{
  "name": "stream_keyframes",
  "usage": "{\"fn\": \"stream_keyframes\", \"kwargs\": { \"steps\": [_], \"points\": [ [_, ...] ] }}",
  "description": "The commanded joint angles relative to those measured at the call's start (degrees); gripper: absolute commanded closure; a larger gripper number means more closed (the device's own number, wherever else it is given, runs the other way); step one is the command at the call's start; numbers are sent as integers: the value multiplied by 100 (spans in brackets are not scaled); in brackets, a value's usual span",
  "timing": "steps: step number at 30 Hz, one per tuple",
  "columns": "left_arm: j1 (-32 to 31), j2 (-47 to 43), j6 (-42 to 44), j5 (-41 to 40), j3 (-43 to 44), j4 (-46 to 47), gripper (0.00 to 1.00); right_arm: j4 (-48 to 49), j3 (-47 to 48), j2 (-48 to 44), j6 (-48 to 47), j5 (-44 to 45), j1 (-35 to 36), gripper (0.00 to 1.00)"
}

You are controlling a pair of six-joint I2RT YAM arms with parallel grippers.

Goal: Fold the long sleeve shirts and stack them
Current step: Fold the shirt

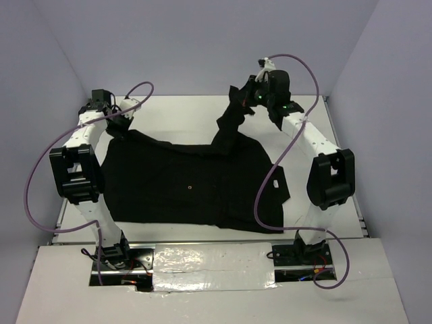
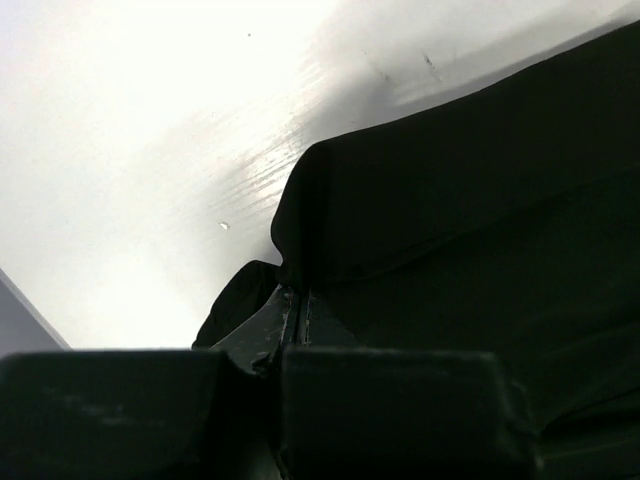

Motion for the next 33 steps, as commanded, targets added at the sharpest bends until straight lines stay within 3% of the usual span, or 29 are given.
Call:
{"fn": "stream_keyframes", "kwargs": {
  "steps": [1,5,12,18,24,28,29,30,32,33],
  "points": [
    [118,-200,441,224,167,-189,100,718,-68,-915,239,-96,-298,100],
    [92,-297,1155,700,107,-874,100,621,-559,-1540,19,-148,-272,100],
    [57,-499,2253,472,-464,-1806,100,59,-2106,-3164,-332,186,-140,100],
    [48,-1052,2711,480,-947,-2334,100,-302,-3317,-4290,-219,283,-114,100],
    [-119,-1448,2860,200,-1843,-2440,93,-390,-4102,-4932,-8,308,-8,100],
    [-119,-1711,3212,-152,-2301,-2580,61,-504,-4462,-5241,-52,493,-8,100],
    [-110,-1738,3317,-205,-2337,-2868,45,-522,-4480,-5259,-52,476,-17,100],
    [-110,-1747,3431,-170,-2250,-3045,36,-496,-4524,-5251,-26,424,-9,100],
    [-58,-1747,3511,153,-1787,-3605,21,-382,-4585,-5224,79,292,0,100],
    [-40,-1730,3468,320,-1549,-3731,21,-329,-4664,-5215,123,265,0,100]
  ]
}}
